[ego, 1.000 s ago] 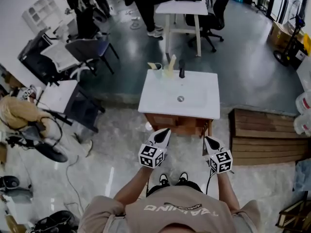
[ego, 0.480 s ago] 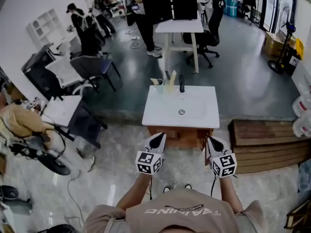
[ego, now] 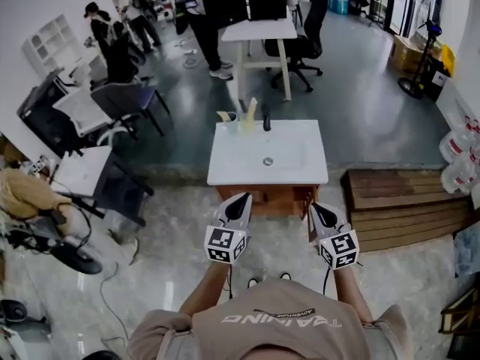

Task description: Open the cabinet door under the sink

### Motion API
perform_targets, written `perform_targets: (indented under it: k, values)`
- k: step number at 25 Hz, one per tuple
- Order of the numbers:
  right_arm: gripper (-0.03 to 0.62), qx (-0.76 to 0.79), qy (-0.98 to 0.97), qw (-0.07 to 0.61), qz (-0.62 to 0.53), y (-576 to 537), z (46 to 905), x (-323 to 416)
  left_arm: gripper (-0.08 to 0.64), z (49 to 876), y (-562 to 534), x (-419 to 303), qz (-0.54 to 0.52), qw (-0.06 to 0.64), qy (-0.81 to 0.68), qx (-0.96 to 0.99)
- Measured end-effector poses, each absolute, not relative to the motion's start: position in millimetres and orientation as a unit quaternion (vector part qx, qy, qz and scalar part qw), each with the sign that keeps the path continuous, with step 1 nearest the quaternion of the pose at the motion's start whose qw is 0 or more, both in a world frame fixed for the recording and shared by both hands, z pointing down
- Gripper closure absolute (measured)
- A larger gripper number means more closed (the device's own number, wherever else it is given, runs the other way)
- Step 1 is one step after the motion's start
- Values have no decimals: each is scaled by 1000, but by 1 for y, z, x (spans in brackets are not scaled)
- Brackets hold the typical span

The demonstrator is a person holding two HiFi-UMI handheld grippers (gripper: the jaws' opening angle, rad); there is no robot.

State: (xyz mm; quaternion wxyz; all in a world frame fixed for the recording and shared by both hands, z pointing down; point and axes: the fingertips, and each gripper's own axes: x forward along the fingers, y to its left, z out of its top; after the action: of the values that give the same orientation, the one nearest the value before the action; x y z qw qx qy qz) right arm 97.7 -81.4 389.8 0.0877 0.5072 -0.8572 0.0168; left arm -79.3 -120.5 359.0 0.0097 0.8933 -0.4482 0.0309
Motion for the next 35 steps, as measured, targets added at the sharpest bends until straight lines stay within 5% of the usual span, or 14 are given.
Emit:
perform_targets:
  k: [35]
  values:
    - [591, 512, -855, 83, -27, -103, 355, 77, 541, 357, -140, -102, 55, 10, -440, 896]
